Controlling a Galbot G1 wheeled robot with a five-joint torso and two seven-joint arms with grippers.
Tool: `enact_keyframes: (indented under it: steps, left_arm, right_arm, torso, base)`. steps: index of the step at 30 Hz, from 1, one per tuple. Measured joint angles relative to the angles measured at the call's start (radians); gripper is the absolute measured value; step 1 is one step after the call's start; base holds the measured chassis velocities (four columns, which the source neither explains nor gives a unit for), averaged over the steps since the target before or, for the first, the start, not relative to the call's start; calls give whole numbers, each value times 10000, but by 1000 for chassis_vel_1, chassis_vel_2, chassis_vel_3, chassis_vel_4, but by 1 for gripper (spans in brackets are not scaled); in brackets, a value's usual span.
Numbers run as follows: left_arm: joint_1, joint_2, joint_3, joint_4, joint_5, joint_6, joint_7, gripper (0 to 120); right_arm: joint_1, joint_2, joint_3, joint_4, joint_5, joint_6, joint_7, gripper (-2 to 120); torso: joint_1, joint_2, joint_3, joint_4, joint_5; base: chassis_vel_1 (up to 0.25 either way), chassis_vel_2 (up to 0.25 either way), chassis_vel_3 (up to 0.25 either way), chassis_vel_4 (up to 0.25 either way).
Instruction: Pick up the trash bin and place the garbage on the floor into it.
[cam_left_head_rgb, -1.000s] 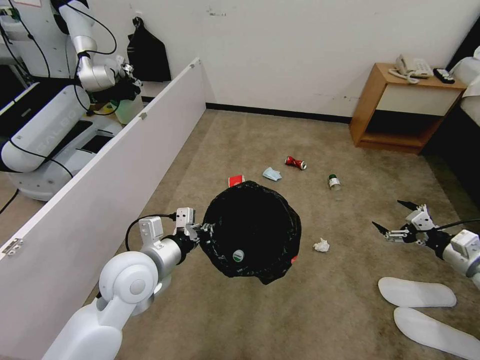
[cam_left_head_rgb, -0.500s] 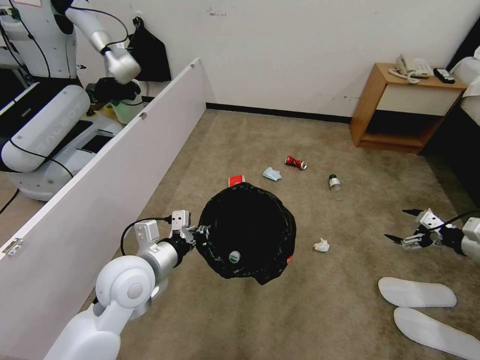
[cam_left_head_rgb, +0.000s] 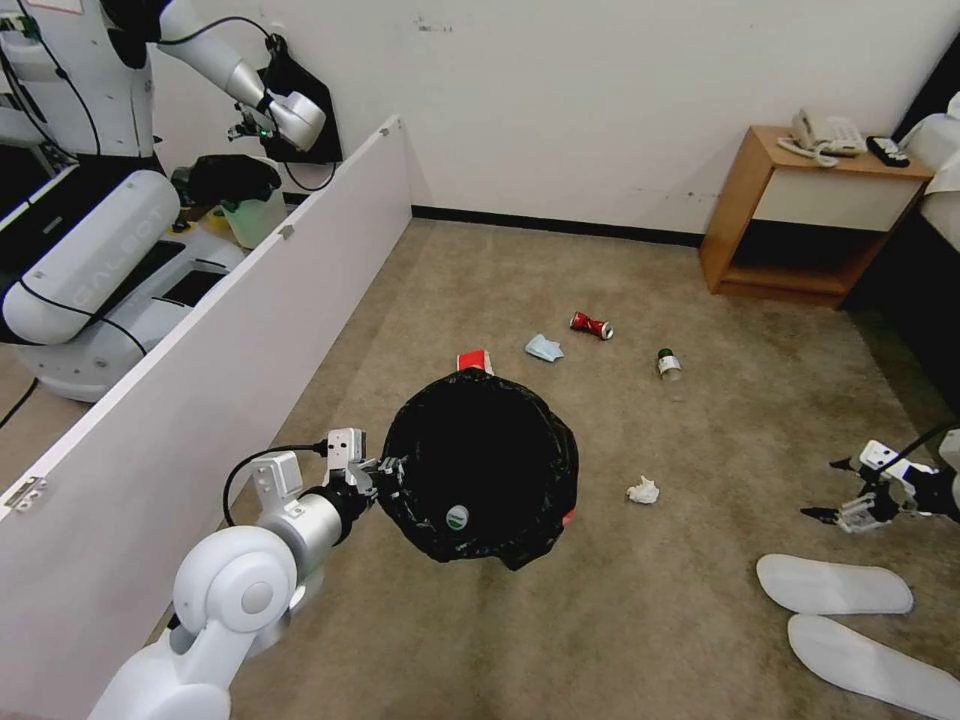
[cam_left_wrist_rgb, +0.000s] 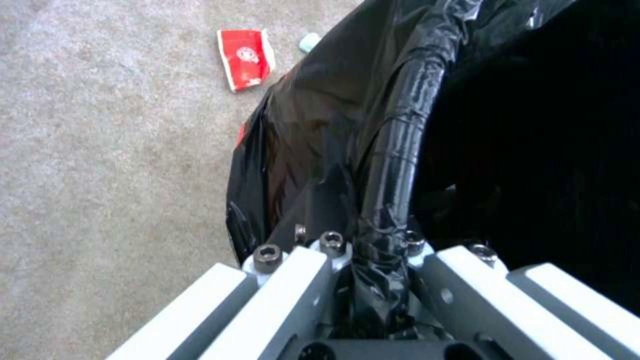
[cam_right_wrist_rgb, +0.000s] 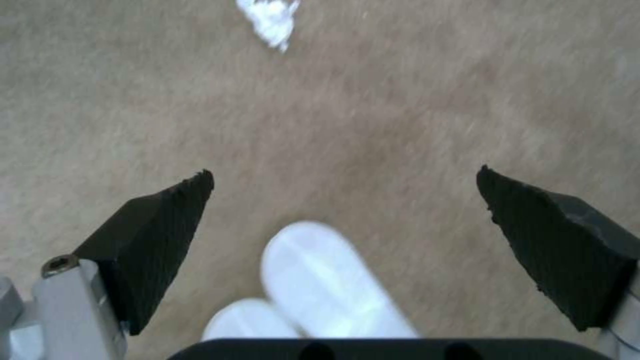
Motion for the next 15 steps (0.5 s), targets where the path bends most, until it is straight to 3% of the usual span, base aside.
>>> enact_keyframes:
  steps: [15]
  left_arm:
    - [105, -4, -56, 12, 69, -12, 160, 0]
  right_arm:
    - [-370, 71, -4, -305, -194, -518, -256, 100]
  torso:
    - [0, -1, 0, 1, 0]
  base:
    - [0, 0, 0, 0]
